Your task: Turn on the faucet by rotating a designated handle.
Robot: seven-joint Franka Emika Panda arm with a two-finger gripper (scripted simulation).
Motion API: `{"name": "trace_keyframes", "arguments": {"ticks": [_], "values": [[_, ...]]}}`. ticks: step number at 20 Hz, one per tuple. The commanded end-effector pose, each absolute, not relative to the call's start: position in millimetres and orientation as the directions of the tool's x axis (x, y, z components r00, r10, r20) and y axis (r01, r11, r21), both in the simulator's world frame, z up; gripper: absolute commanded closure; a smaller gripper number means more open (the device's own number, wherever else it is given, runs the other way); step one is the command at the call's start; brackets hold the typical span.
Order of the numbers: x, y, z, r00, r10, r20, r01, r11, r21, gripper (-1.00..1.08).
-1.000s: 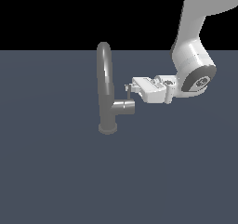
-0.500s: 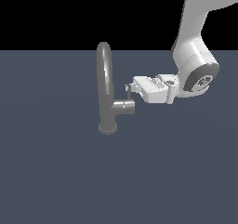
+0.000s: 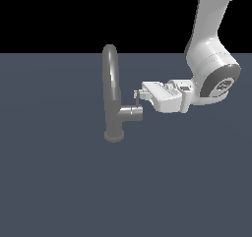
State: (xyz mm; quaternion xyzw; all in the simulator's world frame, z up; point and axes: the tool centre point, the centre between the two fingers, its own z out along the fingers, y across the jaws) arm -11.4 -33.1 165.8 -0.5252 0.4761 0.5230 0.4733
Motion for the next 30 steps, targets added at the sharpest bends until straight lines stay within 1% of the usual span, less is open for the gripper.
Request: {"name": "trace_keyframes", "arguments": {"ticks": [1, 3, 5, 18, 19, 20, 30], "values": [[-22.3, -35.4, 170.4, -0.003, 0.000, -1.000, -0.995, -0.103, 0.003, 1.08], [-28.6, -36.1, 171.6, -0.003, 0.000, -1.000, -0.995, -0.103, 0.003, 1.08], [-22.4, -33.7, 170.6, 0.003, -0.003, -1.000, -0.995, -0.102, -0.002, 1.08], [-74.1, -40.8, 142.1, -0.002, -0.001, -1.000, -0.995, -0.103, 0.002, 1.08], [-74.1, -40.8, 142.1, -0.002, -0.001, -1.000, -0.995, -0.103, 0.002, 1.08], [-61.7, -37.2, 152.3, 0.023, -0.003, -1.000, -0.994, -0.105, -0.022, 1.08], [-83.8, -41.7, 90.9, -0.001, -0.001, -1.000, -0.995, -0.104, 0.001, 1.08]]}}
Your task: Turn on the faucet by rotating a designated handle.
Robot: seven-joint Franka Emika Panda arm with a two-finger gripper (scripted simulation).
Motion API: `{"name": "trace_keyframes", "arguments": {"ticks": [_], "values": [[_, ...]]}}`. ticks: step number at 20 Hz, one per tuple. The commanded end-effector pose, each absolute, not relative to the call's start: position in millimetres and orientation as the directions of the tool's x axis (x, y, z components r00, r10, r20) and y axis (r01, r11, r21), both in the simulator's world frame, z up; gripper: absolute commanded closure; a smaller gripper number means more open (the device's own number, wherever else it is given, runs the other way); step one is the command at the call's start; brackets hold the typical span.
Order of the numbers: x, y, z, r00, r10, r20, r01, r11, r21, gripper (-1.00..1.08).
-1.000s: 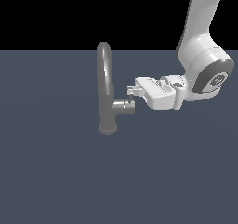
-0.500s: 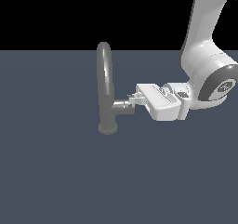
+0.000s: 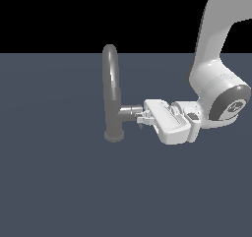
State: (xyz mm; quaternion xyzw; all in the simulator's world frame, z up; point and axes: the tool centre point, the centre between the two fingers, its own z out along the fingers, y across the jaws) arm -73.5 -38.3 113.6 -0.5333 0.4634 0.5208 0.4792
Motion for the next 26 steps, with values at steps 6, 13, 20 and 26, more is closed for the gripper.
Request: {"name": "trace_keyframes", "arguments": {"ticks": [6, 13, 20, 26], "values": [[-70.4, -38.5, 96.3, 0.027, 0.005, -1.000, -0.993, -0.111, -0.028, 1.08], [-62.1, -38.5, 69.8, 0.013, 0.003, -1.000, -0.994, -0.107, -0.013, 1.08], [-54.3, -38.7, 44.3, -0.001, 0.000, -1.000, -0.995, -0.104, 0.001, 1.08], [-37.4, -48.8, 59.1, 0.027, -0.006, -1.000, -0.995, -0.093, -0.027, 1.08]]}}
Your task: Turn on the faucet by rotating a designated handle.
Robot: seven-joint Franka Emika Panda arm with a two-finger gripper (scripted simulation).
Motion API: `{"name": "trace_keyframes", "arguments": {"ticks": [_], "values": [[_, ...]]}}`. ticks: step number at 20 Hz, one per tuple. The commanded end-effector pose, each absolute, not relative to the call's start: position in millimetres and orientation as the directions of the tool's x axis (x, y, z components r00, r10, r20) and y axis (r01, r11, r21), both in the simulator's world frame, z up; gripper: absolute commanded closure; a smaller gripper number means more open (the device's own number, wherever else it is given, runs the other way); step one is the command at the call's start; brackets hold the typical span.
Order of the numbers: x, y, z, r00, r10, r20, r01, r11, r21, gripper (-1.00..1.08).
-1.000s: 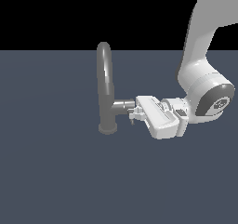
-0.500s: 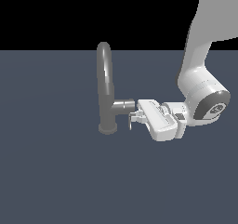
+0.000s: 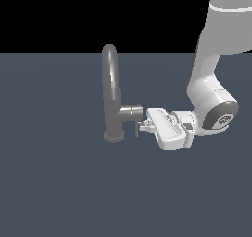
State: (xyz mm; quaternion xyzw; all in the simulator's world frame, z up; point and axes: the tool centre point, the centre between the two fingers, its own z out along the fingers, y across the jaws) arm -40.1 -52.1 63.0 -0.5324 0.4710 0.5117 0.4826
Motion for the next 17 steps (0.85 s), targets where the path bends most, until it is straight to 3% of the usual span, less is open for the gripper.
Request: {"name": "trace_keyframes", "arguments": {"ticks": [1, 17], "values": [[-35.0, -47.8, 57.6, 0.025, -0.006, -1.000, -0.995, -0.094, -0.025, 1.08], [-1.5, -34.4, 34.8, 0.000, -0.001, -1.000, -0.995, -0.102, 0.000, 1.08]]}}
